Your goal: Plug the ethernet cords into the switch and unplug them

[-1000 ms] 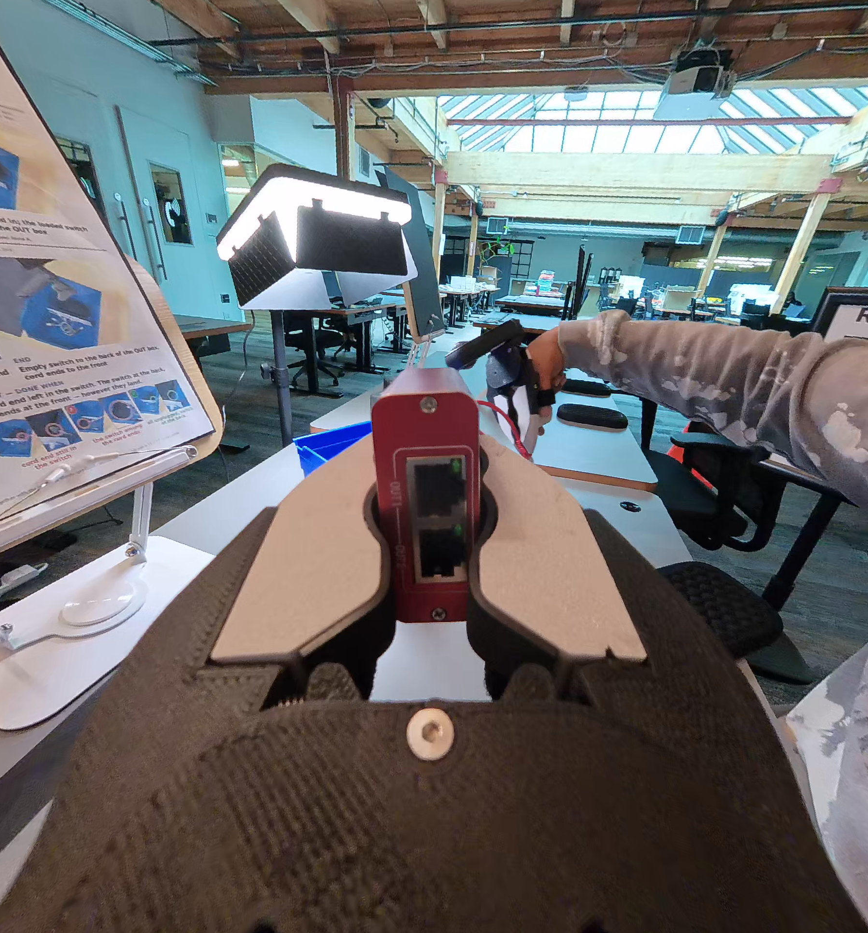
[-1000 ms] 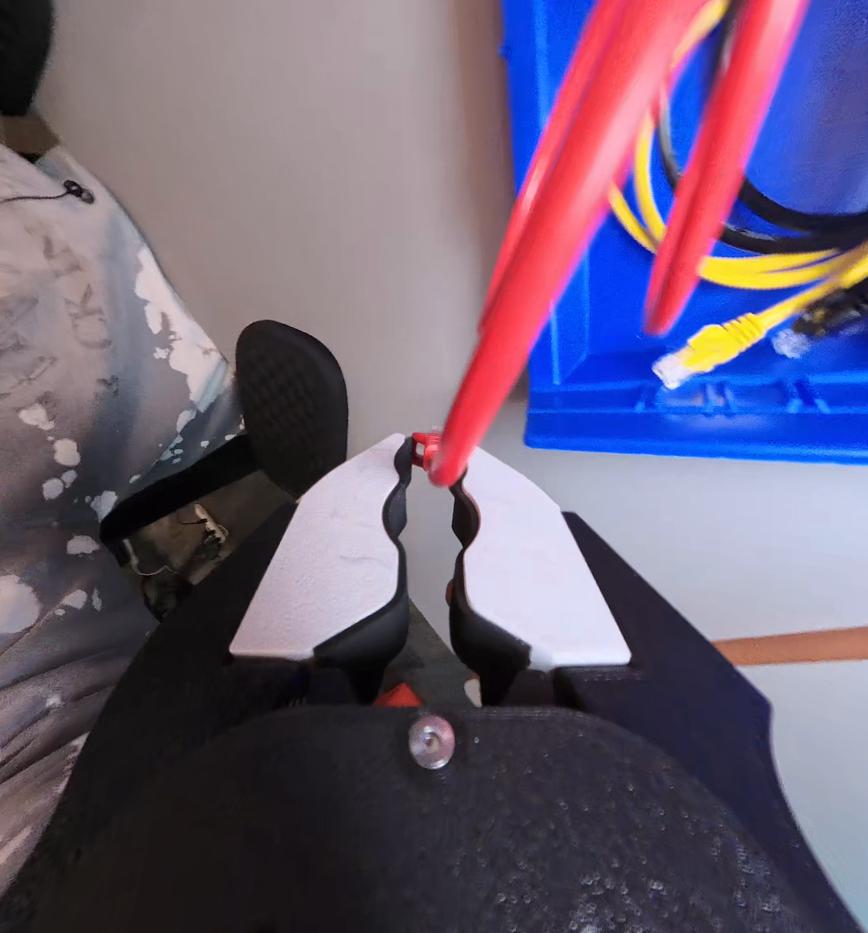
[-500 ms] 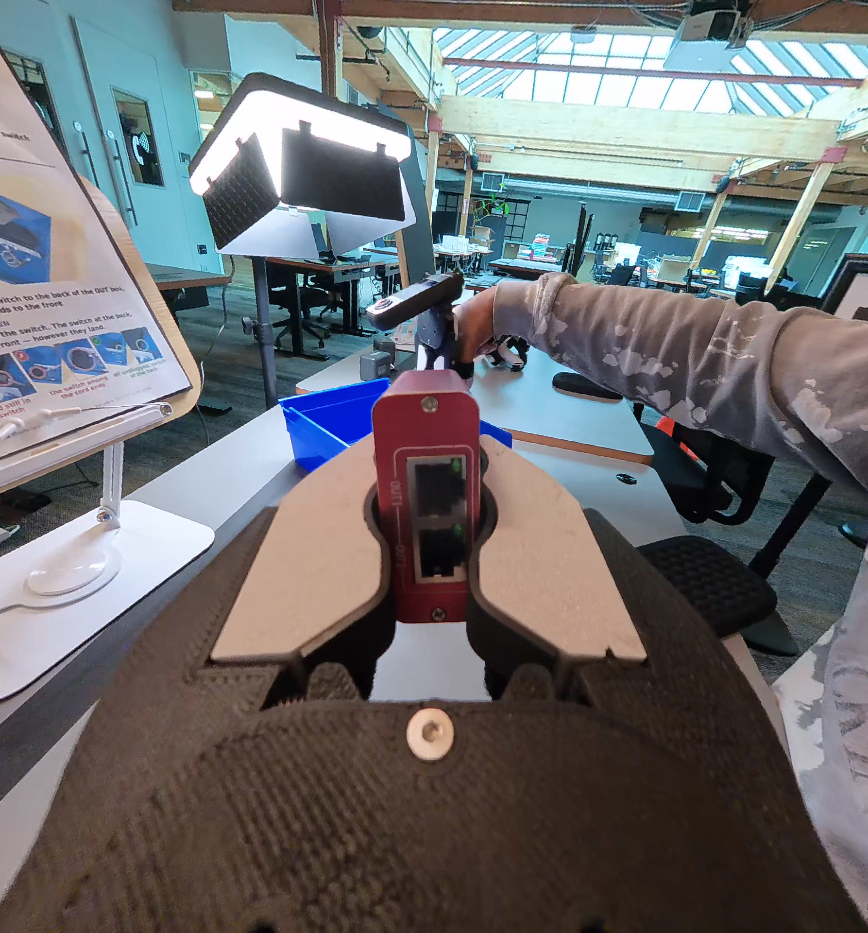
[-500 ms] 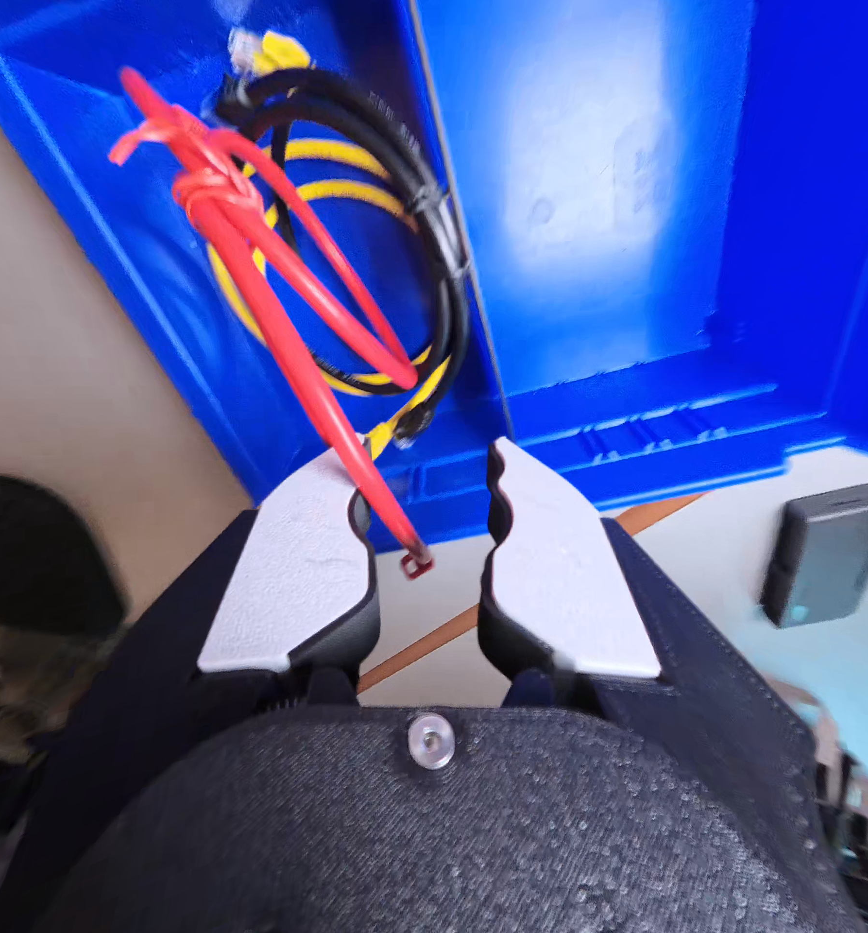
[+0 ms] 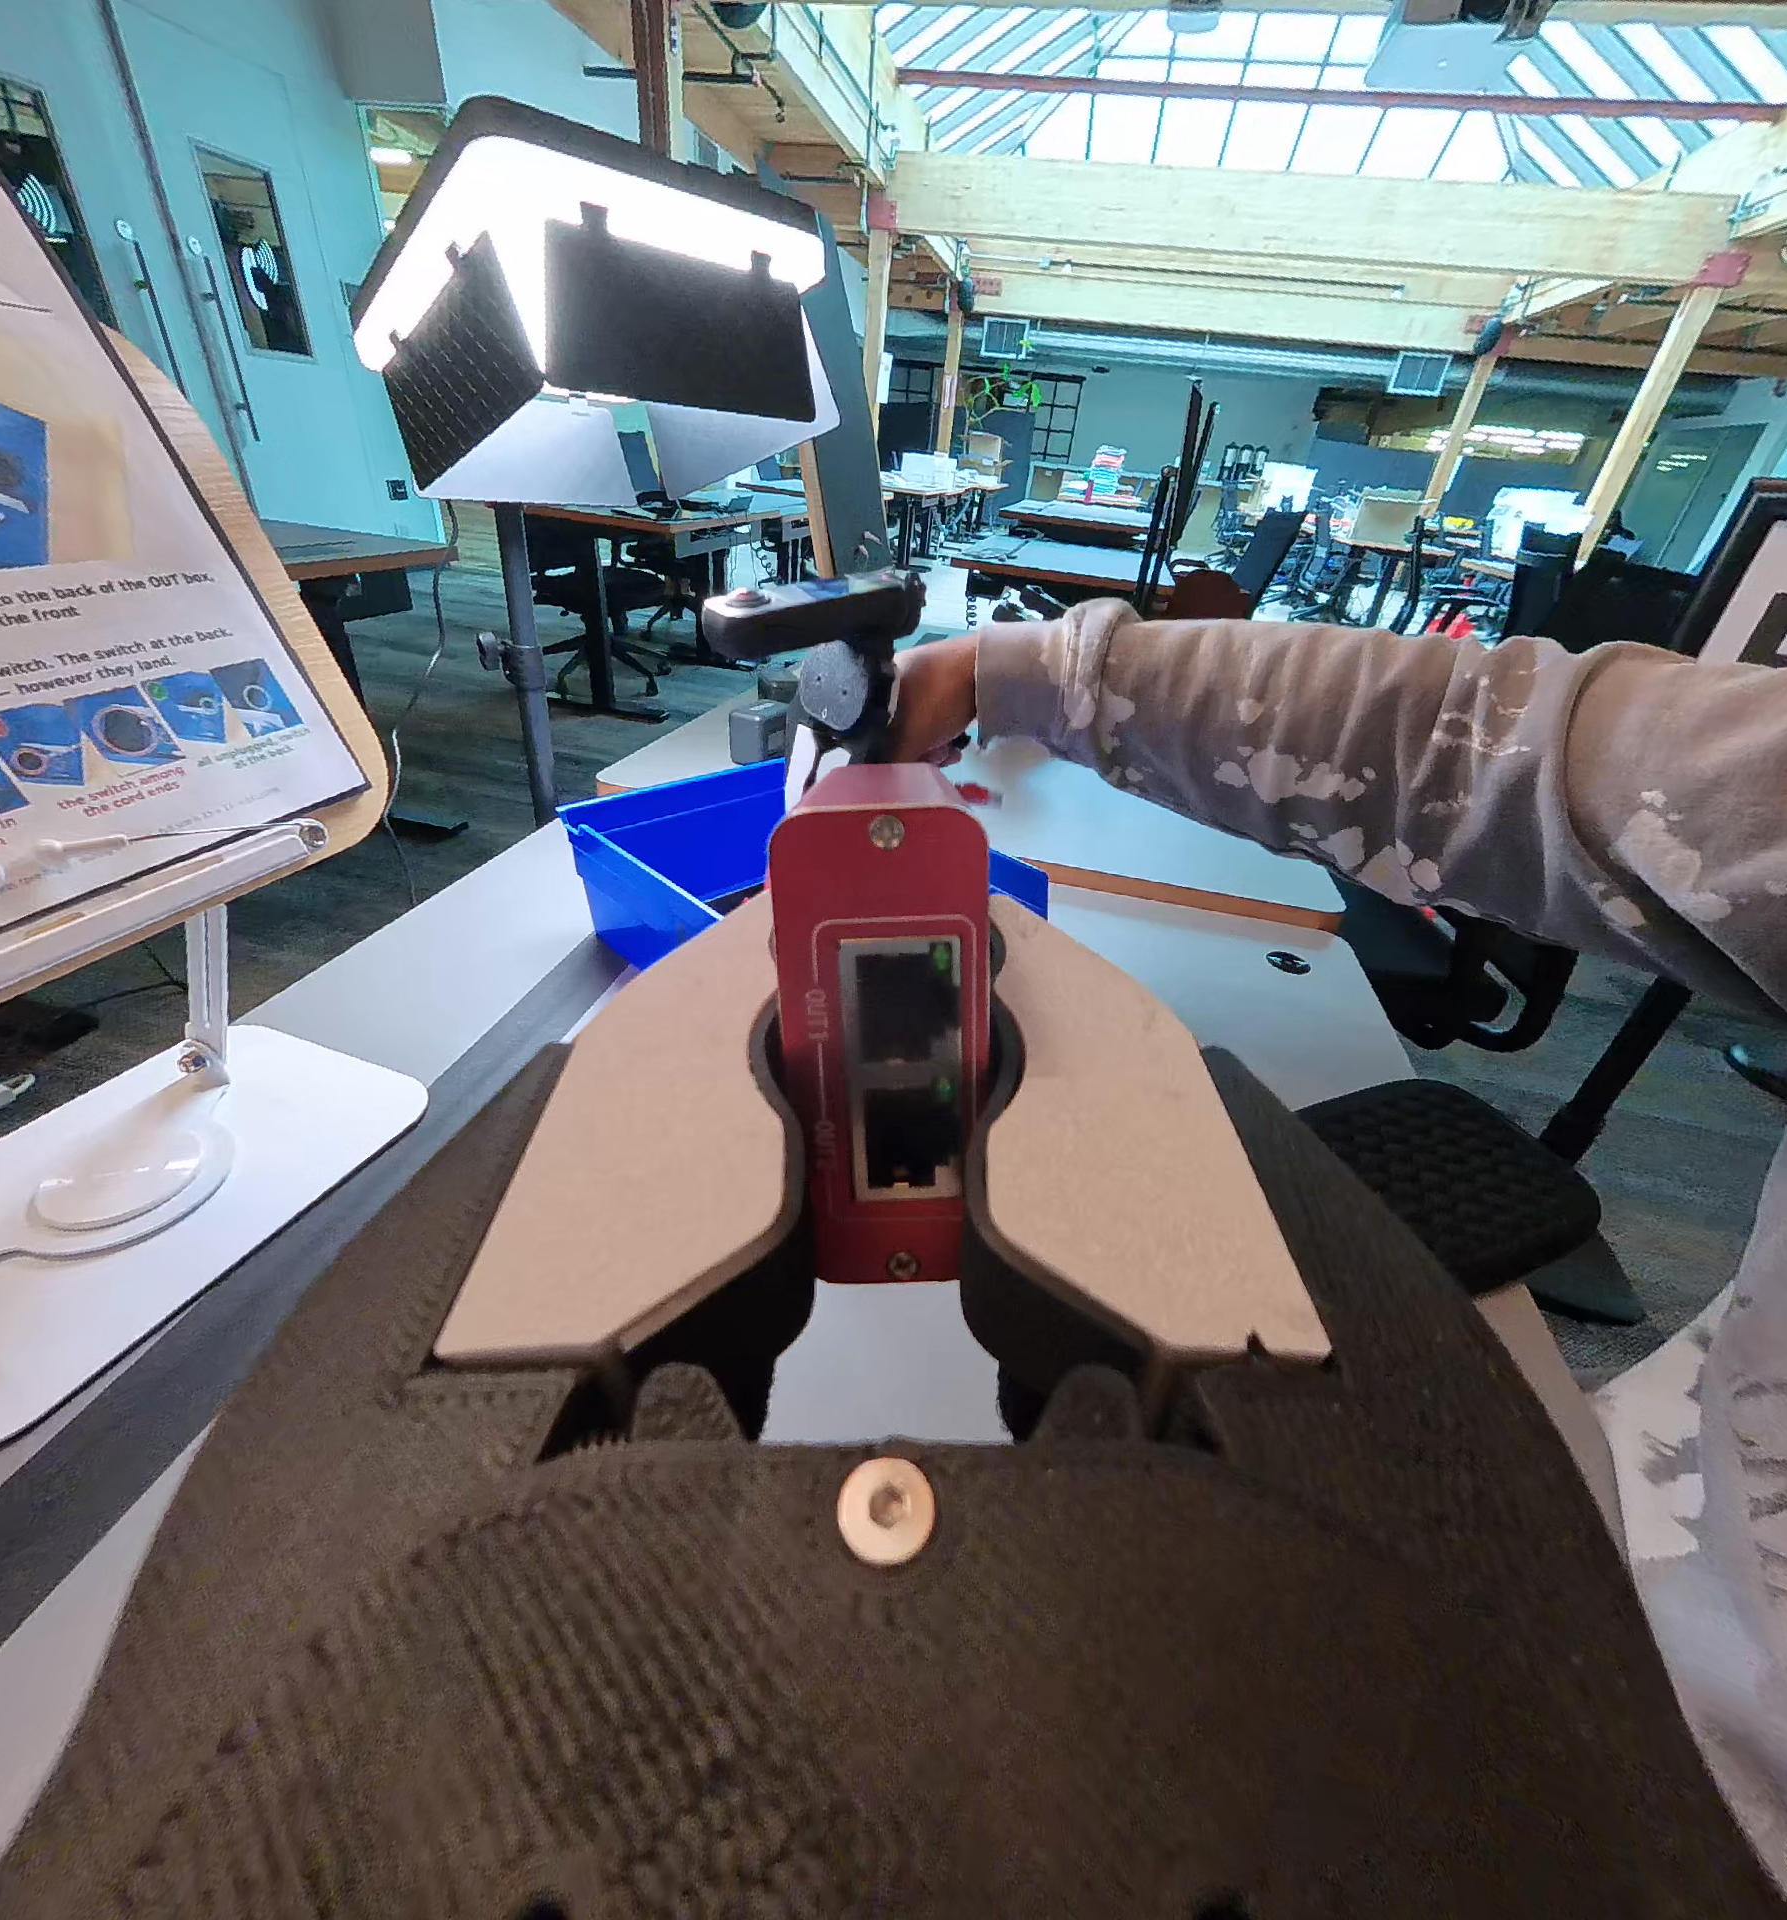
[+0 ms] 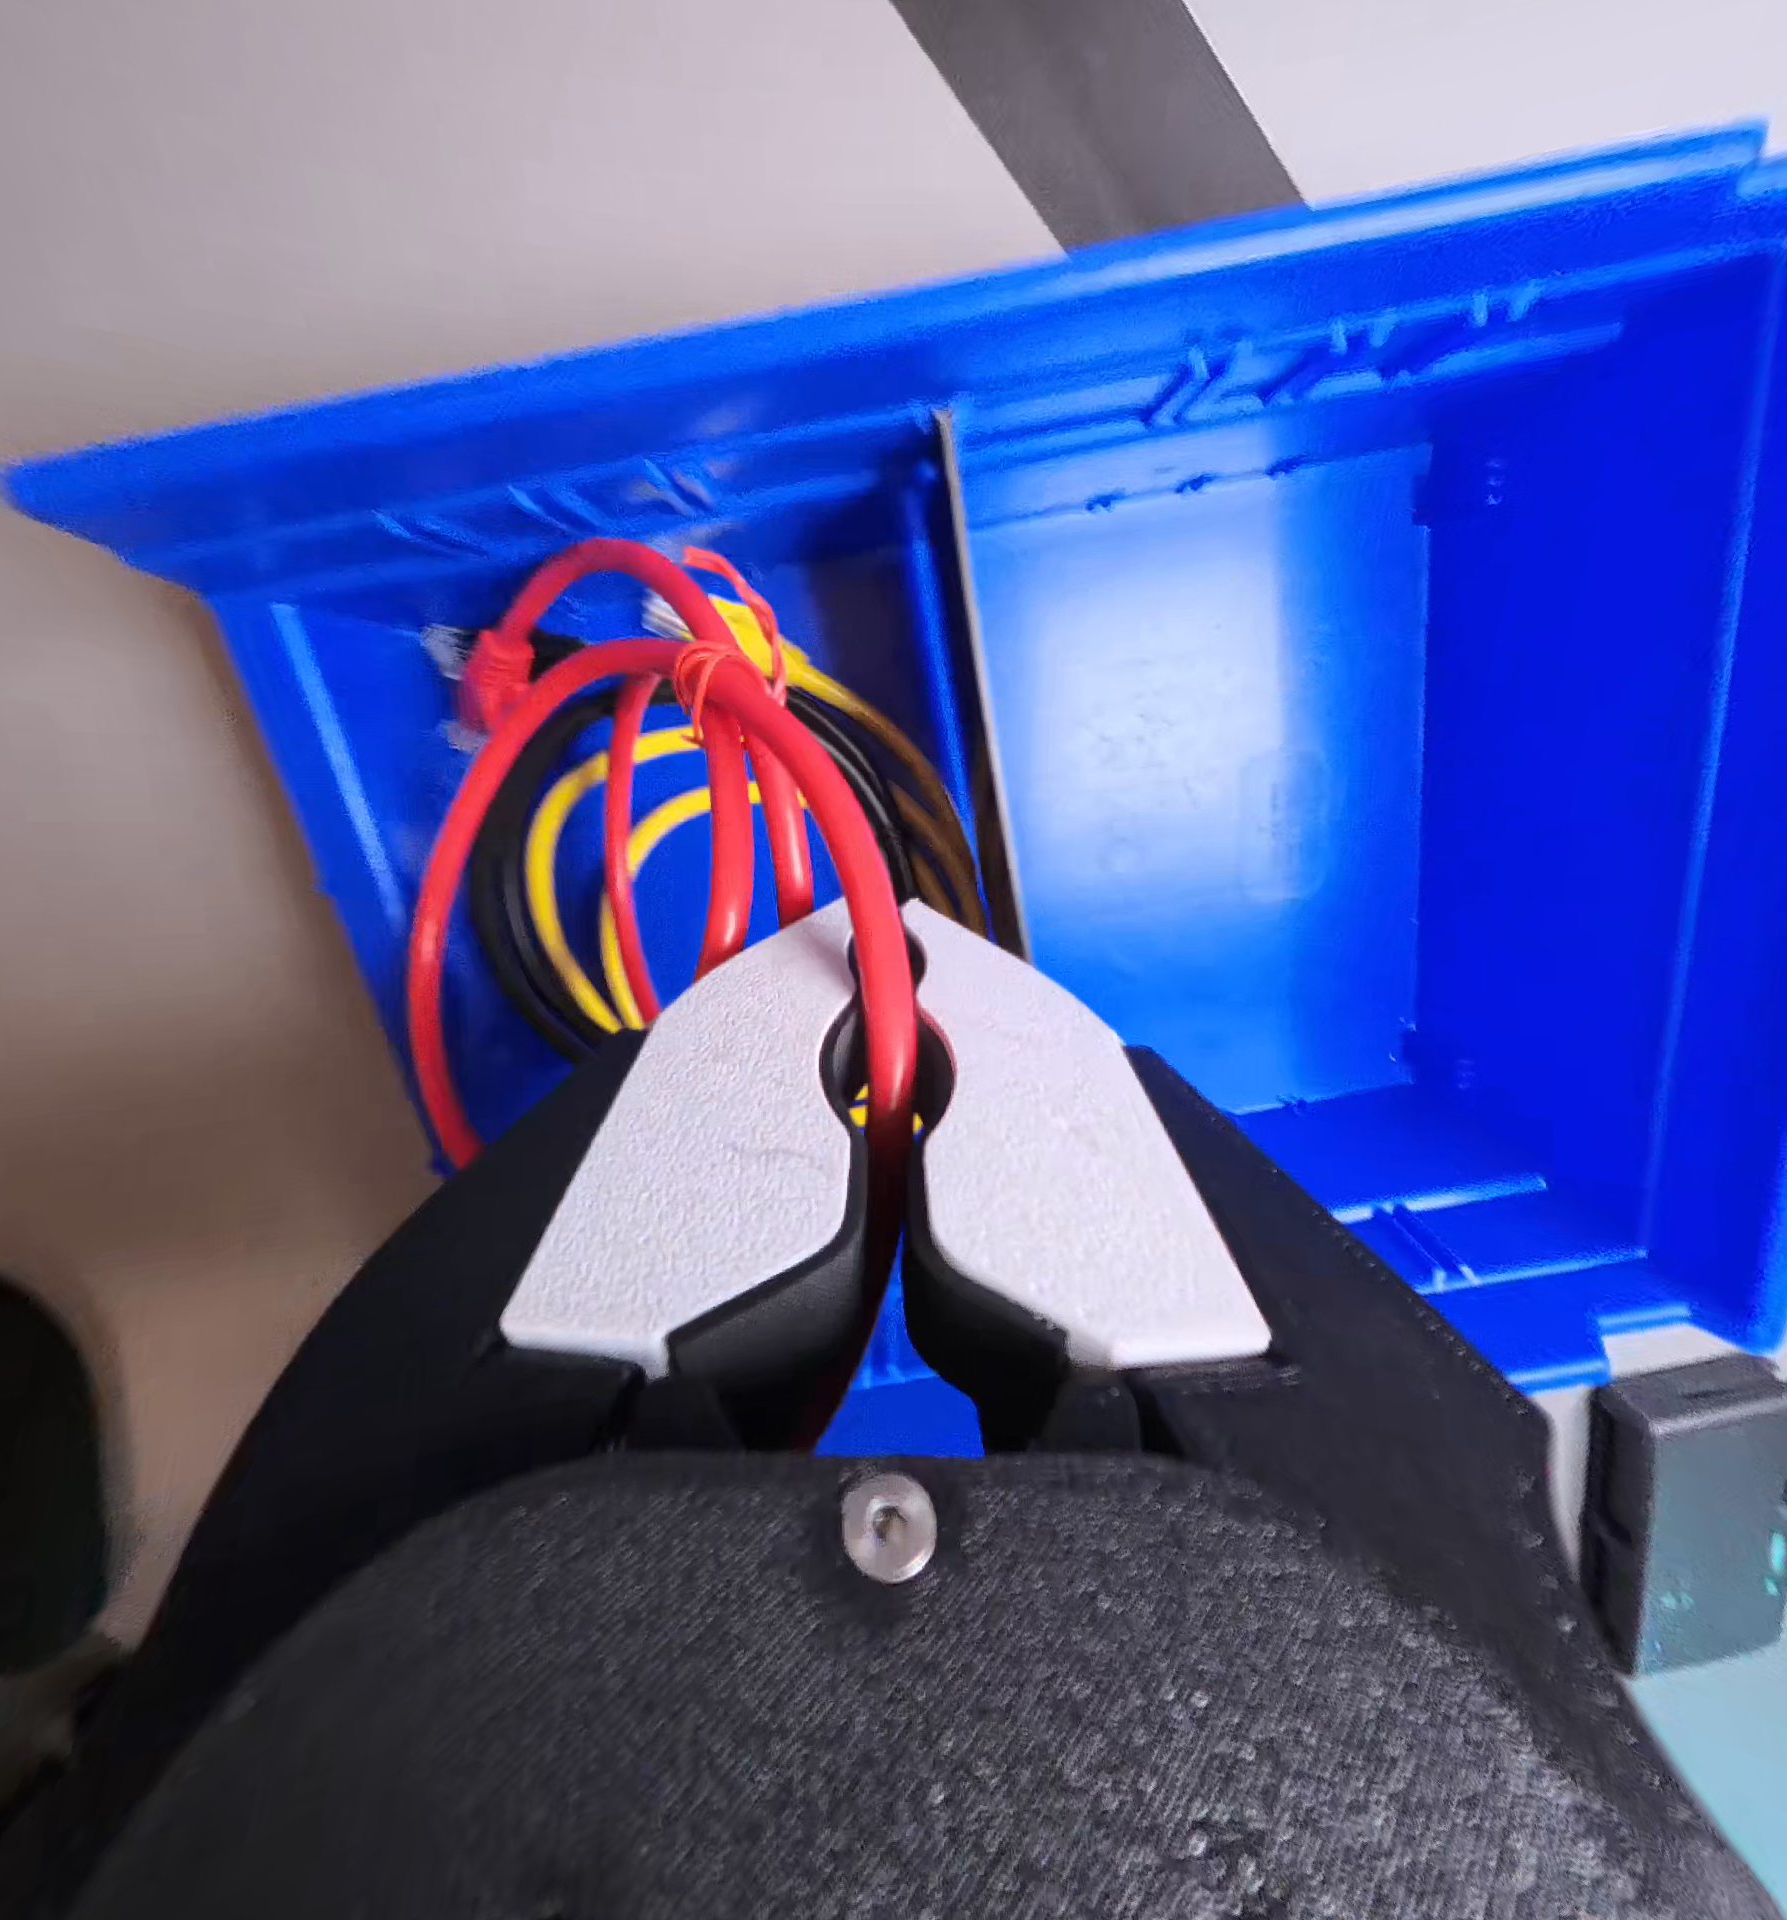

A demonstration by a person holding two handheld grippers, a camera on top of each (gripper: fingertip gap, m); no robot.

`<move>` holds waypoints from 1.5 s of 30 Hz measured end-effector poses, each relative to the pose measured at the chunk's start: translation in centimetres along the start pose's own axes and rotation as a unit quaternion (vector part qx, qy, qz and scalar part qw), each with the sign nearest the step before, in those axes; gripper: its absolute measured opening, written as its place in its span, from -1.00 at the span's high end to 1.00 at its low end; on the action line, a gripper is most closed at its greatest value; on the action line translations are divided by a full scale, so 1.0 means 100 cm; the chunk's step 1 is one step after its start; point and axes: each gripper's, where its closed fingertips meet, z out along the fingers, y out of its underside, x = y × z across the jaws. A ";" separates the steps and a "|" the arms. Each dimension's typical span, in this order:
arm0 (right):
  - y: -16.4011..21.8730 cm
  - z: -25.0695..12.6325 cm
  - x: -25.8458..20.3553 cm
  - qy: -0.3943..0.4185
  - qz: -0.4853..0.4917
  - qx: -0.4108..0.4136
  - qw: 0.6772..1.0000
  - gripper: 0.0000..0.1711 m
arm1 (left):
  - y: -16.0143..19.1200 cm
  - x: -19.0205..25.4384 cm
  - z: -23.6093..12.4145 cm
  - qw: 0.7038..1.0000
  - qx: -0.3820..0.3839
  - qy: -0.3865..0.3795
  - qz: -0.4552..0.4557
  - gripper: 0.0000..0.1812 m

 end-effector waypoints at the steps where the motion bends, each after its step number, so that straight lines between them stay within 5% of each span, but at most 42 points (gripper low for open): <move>1: 0.008 0.007 0.006 0.018 -0.003 -0.015 1.000 0.99 | -0.001 0.001 -0.001 1.000 0.000 0.000 0.001 0.68; 4: 0.036 0.017 0.019 0.082 -0.038 -0.076 0.993 0.93 | -0.002 0.000 -0.002 1.000 0.002 0.000 0.001 0.67; 9: 0.029 -0.024 0.032 0.120 -0.022 -0.015 0.992 0.47 | 0.002 -0.004 0.000 1.000 0.000 0.000 -0.010 0.68; 14: 0.032 -0.064 0.024 0.109 -0.010 0.015 0.994 0.49 | 0.006 -0.001 0.006 1.000 -0.008 0.003 -0.009 0.67; 22: 0.084 -0.021 0.016 0.119 0.013 -0.128 0.984 0.90 | 0.010 0.011 0.016 1.000 -0.018 0.017 -0.003 0.68; 29: 0.081 0.008 0.008 0.127 -0.024 -0.165 0.978 0.88 | 0.012 0.009 0.017 1.000 -0.022 0.015 -0.004 0.68; 32: 0.084 0.009 0.010 0.152 -0.046 -0.186 0.970 0.57 | 0.013 0.008 0.017 1.000 -0.022 0.015 -0.006 0.68; 38: 0.018 -0.053 -0.005 0.217 -0.046 0.014 0.975 0.46 | 0.016 0.005 0.018 0.999 -0.020 0.020 -0.018 0.68; 42: -0.059 -0.097 -0.090 0.174 -0.103 0.245 0.948 0.43 | 0.024 0.006 0.027 0.999 -0.035 0.018 -0.033 0.68; 45: -0.093 -0.111 -0.168 0.171 -0.190 0.328 0.909 0.31 | 0.033 0.004 0.037 0.996 -0.049 0.007 -0.075 0.68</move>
